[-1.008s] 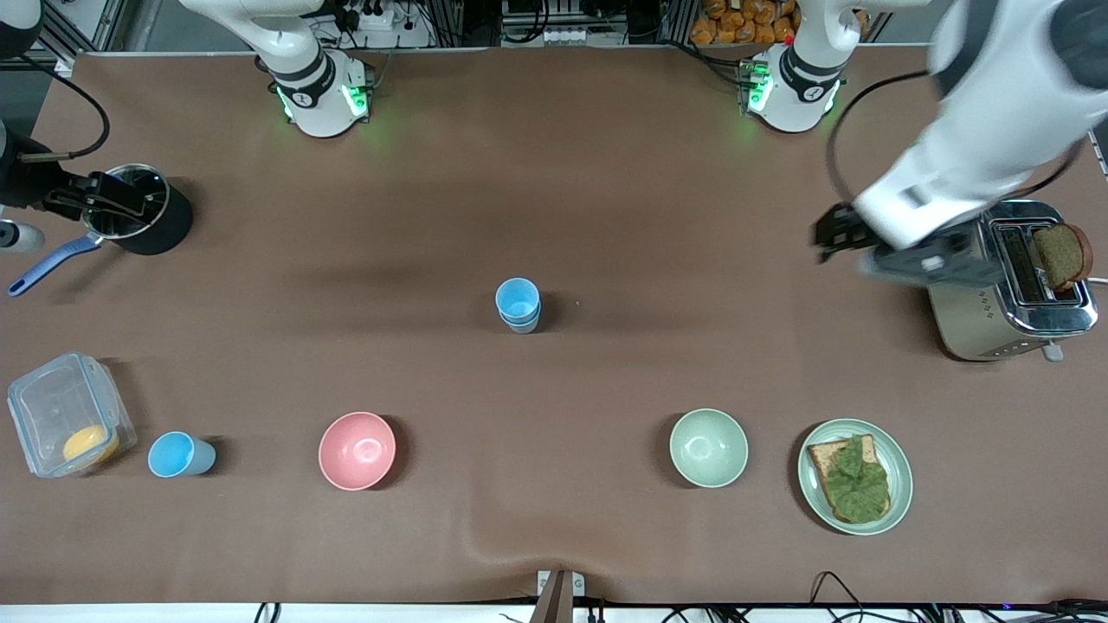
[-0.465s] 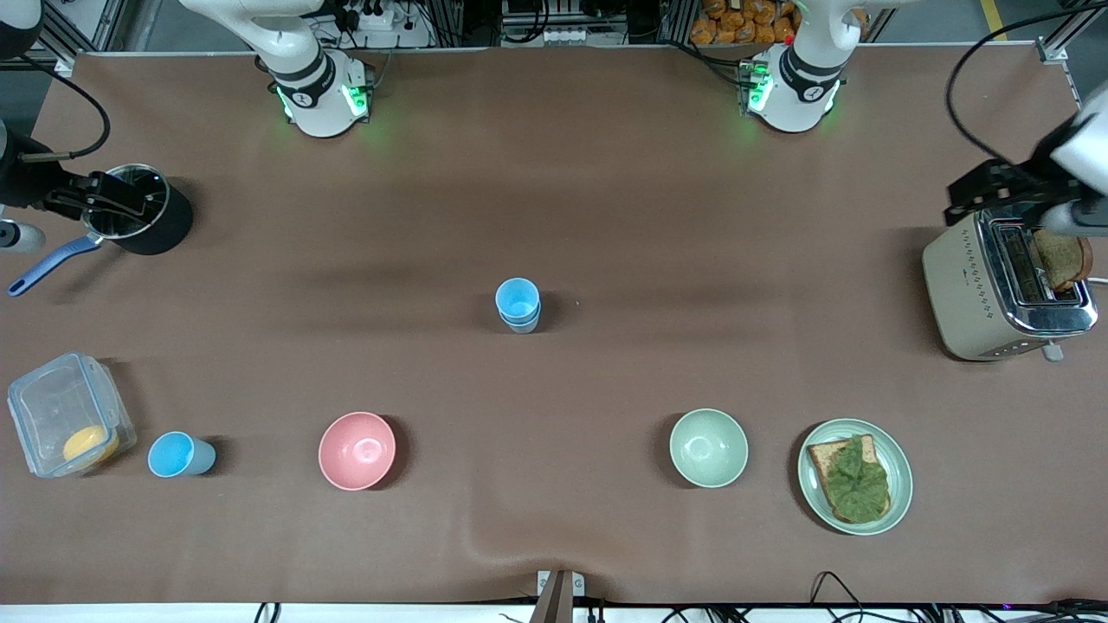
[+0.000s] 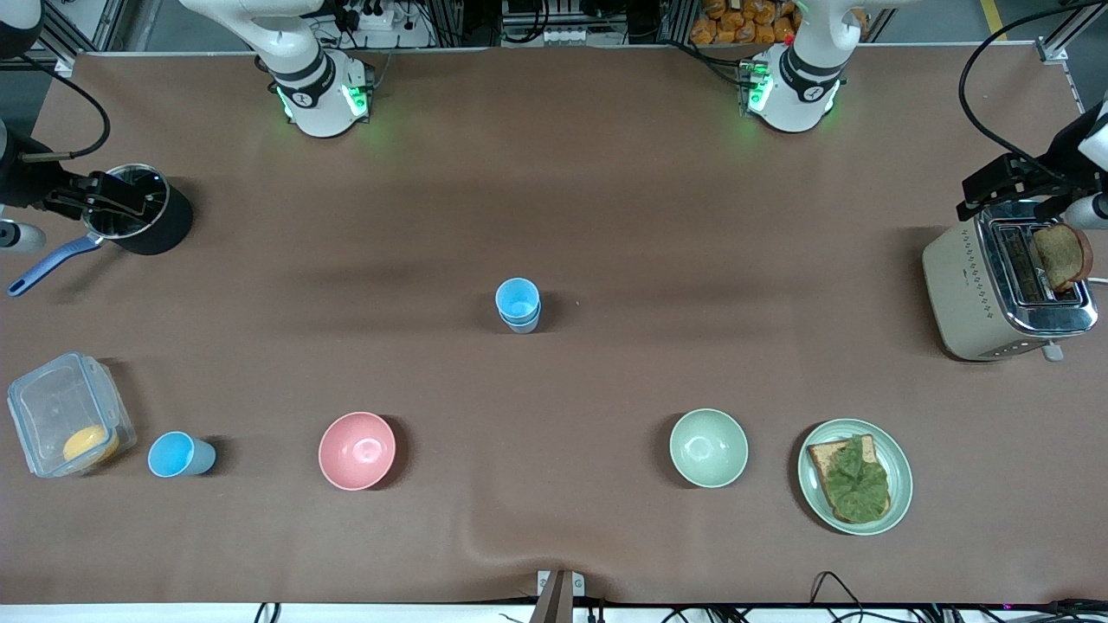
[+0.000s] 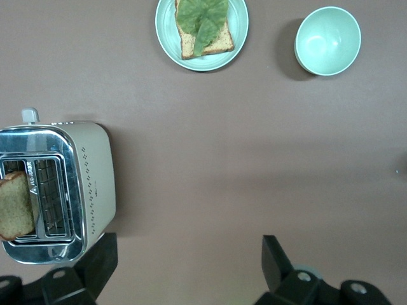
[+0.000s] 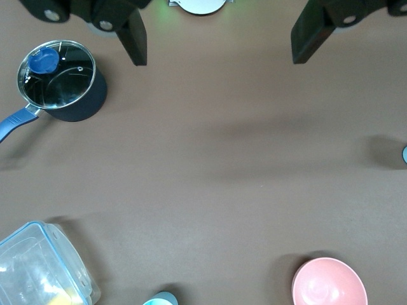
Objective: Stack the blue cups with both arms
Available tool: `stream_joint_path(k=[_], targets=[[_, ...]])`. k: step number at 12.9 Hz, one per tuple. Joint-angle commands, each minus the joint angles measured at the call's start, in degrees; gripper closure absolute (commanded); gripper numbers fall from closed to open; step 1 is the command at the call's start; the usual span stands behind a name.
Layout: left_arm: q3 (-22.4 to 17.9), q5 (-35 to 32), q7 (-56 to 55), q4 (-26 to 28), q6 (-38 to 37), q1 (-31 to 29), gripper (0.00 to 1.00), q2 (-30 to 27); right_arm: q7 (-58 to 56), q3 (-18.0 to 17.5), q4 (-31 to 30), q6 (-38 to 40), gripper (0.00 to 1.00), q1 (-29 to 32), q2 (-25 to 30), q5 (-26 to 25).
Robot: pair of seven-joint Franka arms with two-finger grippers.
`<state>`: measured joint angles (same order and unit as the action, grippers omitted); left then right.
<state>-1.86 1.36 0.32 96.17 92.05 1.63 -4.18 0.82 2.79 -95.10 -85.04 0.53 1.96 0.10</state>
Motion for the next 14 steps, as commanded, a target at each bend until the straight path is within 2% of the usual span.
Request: stream_joint_path(k=[1, 5, 14], targets=[[0.45, -1.44, -3.39, -2.21, -1.35, 0.04, 0.0, 1.72, -0.12, -1.12, 0.09, 0.4, 0.0, 1.67, 0.14, -0.45], [0.46, -1.18, -3.48, -3.79, -1.79, -0.14, 0.0, 1.9, -0.12, -1.12, -0.09, 0.4, 0.0, 2.37, -0.03, -0.36], [1.69, -0.48, -3.75, -3.71, -3.2, 0.04, 0.0, 3.48, -0.2, -1.12, -0.09, 0.4, 0.0, 2.46, -0.03, -0.36]])
